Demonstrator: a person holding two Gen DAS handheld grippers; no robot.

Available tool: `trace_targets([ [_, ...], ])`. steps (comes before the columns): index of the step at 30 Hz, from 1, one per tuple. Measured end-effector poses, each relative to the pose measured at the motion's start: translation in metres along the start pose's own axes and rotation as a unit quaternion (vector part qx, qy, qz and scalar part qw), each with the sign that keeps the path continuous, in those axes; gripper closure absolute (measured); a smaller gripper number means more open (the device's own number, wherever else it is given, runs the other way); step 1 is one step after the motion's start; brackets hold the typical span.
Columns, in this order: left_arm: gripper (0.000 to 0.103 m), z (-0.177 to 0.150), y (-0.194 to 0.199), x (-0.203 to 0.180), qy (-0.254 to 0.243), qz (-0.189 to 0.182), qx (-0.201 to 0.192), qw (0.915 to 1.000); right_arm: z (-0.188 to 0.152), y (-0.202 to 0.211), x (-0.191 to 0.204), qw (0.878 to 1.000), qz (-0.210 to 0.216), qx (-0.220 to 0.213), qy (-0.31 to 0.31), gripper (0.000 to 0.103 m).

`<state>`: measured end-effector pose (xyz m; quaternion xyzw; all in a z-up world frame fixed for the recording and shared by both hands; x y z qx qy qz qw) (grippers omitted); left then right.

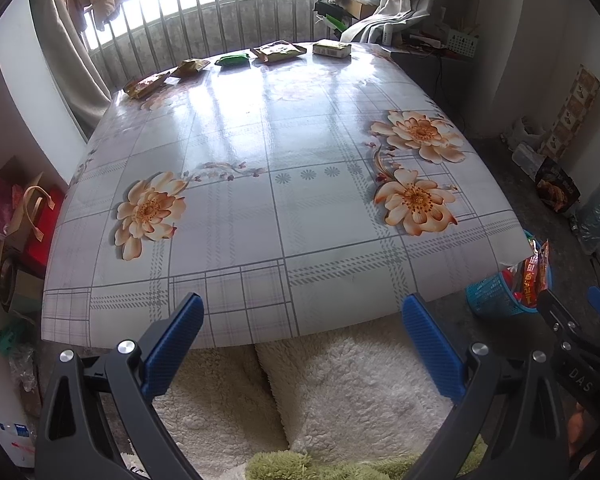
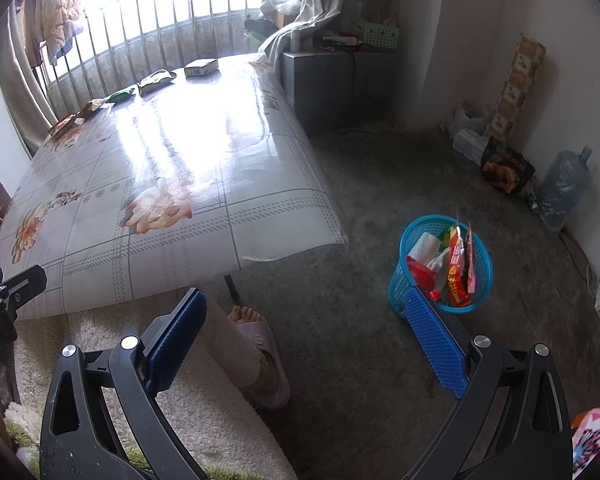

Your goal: Collect trash

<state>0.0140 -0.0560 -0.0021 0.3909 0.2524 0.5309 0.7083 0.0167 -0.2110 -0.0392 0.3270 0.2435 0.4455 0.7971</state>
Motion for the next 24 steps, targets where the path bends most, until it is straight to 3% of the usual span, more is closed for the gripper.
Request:
trace_targets([
  [24, 0.005, -0.0015, -0.0012, -0.0015, -0.002, -0.002, 0.003, 1.0, -0.002, -0.0009, -0.0012, 1.0, 0.002, 0.003, -0.01, 0.008],
])
Point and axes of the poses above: each gripper's, at about its wrist camera, not at the fingertips, and y roughly against the way its jaws point, x to its left, z to its top, the point moved 3 cm from there along -y, roughly the way its jaws point, and after that the axes turned 2 degrees about -x, right-handed, at the moved point
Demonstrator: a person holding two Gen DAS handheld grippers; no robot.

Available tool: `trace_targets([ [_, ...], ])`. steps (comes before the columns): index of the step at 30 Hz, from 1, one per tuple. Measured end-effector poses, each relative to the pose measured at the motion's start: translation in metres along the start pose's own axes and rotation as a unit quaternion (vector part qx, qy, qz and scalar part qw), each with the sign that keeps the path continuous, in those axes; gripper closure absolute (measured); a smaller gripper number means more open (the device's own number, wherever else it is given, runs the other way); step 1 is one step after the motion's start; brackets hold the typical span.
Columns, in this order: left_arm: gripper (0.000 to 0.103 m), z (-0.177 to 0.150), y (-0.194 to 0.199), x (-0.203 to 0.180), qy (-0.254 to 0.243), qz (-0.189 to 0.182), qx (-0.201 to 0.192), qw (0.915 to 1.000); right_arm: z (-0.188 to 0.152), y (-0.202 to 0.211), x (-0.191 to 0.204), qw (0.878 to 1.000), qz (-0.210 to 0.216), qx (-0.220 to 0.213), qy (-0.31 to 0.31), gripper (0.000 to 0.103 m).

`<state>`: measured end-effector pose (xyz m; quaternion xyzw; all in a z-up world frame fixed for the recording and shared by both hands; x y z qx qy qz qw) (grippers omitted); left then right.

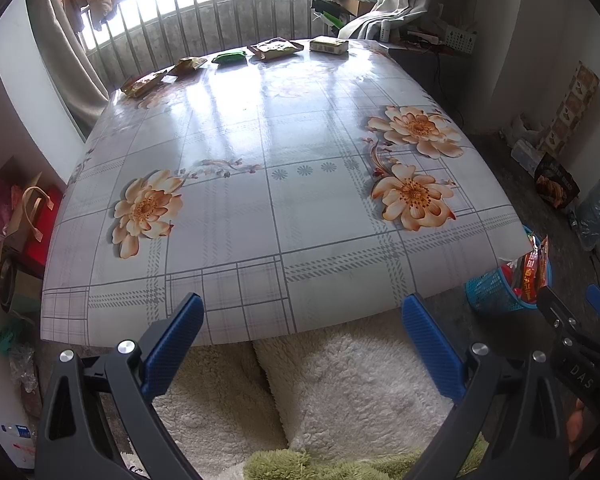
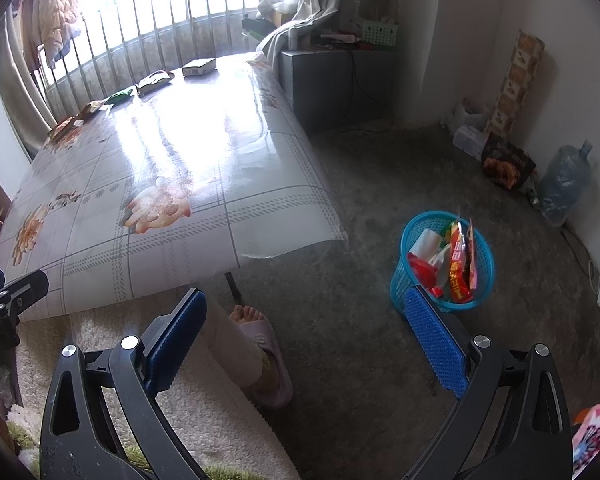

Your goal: Collect trash

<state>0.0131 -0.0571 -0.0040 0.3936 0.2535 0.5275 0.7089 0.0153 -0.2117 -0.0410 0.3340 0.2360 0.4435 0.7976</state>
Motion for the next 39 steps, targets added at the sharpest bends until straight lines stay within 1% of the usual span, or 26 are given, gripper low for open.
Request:
trace_targets([
  [21, 0.005, -0.001, -0.004, -0.003, -0.014, 0.0, 0.006, 0.9999, -0.002, -0.001, -0.01, 1.0, 0.004, 0.007, -0.017, 0.008],
  [39, 0.005, 0.0, -0.005, -0.005, -0.016, -0.001, 0.01, 0.9998, -0.002, -0.005, -0.012, 1.0, 0.005, 0.015, -0.025, 0.008],
])
Point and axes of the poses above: each gripper's, at about its wrist camera, not at the fingertips, and y roughly against the way its jaws point, x to its left, z to its top, the point moved 3 cm from there along -y, roughly the way its jaws point, and after that the axes turned 2 degrees about -x, right-handed, at the moved point
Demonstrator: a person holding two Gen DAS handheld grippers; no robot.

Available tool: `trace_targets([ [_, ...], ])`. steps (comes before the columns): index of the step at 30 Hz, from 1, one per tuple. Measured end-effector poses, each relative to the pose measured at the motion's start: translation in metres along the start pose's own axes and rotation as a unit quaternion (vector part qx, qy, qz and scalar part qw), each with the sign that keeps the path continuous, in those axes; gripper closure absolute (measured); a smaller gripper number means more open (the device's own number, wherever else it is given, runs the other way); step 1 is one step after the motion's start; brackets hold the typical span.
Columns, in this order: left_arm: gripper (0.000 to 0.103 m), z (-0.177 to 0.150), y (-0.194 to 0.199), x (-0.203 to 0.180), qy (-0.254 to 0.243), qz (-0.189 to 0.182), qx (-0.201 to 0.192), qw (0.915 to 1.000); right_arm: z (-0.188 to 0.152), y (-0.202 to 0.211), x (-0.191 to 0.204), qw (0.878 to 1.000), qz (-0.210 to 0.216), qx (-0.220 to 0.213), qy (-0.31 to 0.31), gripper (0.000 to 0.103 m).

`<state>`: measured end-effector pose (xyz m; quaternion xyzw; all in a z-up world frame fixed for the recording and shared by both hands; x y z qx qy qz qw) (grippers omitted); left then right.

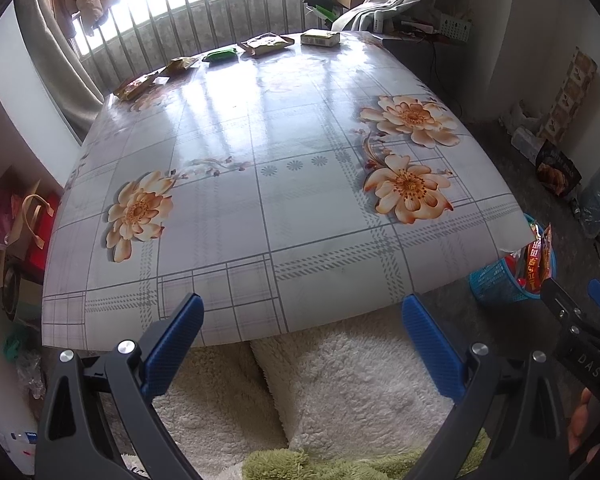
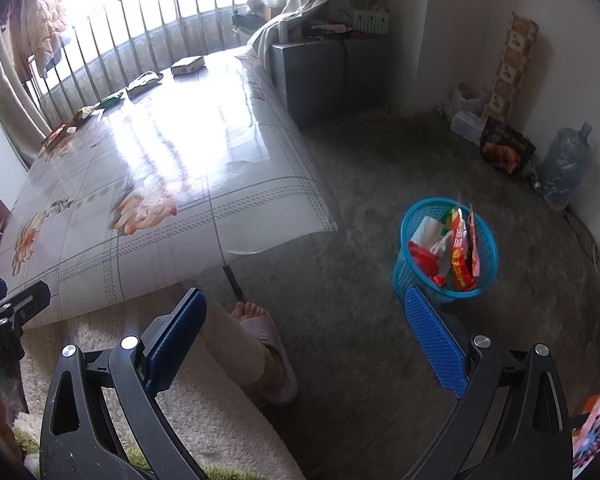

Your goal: Collect trash

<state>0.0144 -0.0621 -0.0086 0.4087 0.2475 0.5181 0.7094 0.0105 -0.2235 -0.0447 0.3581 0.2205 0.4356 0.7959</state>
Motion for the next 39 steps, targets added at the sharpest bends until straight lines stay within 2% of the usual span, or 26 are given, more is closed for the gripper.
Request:
trace_targets([
  [23, 0.005, -0.0004, -0.01, 0.002, -0.008, -0.005, 0.016, 0.9998, -0.0005, -0.0048, -0.004, 1.0, -0.002, 0.013, -0.01, 0.008],
  [39, 0.005, 0.0015, -0.0034, 0.0027, -0.006, -0.005, 0.002, 1.0, -0.0001, -0.0044, -0.004, 1.0, 0.0, 0.012, -0.007, 0.008],
])
Point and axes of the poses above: each gripper's, at about its wrist camera, not at the fingertips, and y roughly against the way its jaws point, x to its left, z to its top, the point moved 3 cm from there along -y, roughly the way its jaws point, and after that the axes turned 2 degrees about -x, right-handed, at the moved point
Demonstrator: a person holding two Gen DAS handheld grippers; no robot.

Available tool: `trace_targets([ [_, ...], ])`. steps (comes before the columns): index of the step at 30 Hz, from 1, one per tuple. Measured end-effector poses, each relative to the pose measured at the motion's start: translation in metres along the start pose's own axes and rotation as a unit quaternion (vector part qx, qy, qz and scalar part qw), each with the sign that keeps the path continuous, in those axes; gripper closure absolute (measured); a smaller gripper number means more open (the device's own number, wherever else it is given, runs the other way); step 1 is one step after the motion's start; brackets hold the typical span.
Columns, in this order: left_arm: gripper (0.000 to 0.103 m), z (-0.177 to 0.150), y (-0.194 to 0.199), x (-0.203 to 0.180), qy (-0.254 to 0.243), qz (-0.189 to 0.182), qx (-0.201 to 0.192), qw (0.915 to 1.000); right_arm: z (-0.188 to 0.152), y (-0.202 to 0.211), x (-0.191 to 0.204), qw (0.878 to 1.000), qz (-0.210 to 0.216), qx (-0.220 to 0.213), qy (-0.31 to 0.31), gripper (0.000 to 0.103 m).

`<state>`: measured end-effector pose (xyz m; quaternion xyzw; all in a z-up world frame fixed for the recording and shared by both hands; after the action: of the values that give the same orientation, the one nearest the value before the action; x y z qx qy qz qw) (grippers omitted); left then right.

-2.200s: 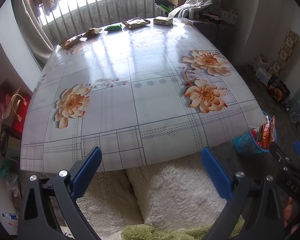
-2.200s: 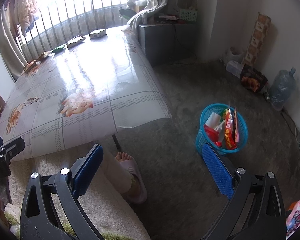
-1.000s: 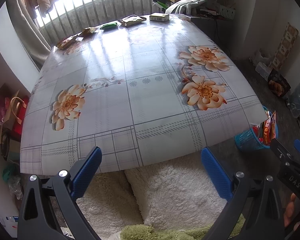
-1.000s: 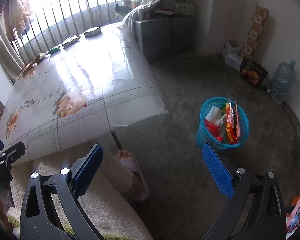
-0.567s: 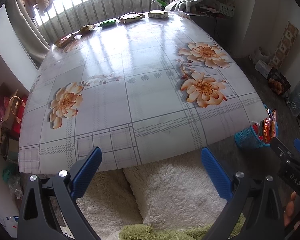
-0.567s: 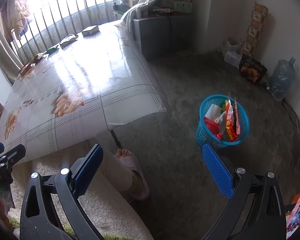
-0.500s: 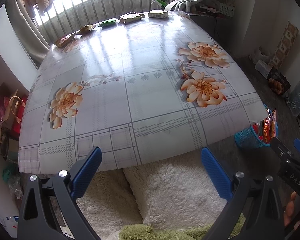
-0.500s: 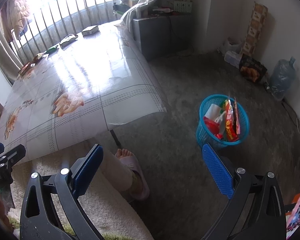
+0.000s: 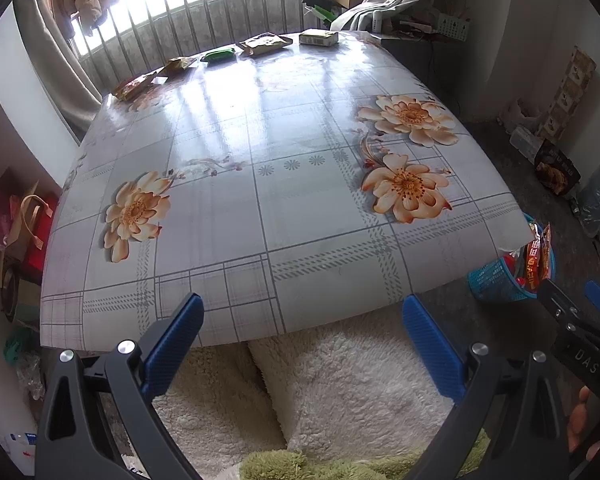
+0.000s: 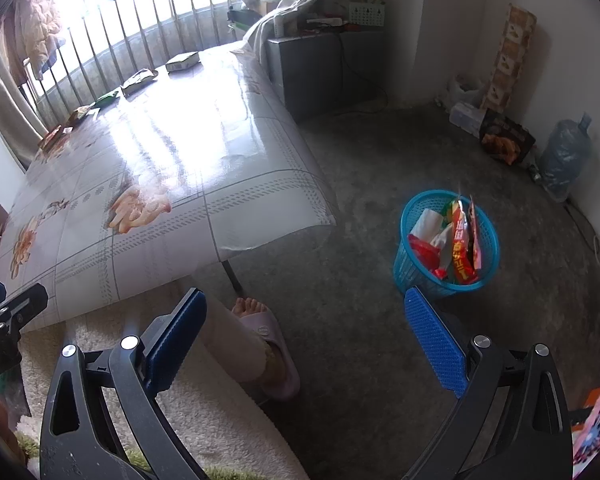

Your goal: Collect trash

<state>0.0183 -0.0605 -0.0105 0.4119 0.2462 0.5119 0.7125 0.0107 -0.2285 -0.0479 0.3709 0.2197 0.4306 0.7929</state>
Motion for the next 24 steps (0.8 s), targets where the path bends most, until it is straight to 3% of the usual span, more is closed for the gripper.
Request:
trace_targets([
  [24, 0.005, -0.0003, 0.0032, -0.0009, -0.002, 0.0, -0.005, 1.0, 0.0, 0.0001, 0.0006, 1.0, 0.0, -0.001, 0.0, 0.008],
])
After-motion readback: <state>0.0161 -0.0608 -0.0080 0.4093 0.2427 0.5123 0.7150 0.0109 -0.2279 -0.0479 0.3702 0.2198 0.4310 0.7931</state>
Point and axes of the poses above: each gripper's, at about its wrist camera, not at the fingertips, and y roughly against the way its jaws point, x to its left, z to its top, the point moved 3 cm from there along -y, roughly the way its jaws point, and after that the axes turned 2 degrees about -x, right-handed, at the moved point
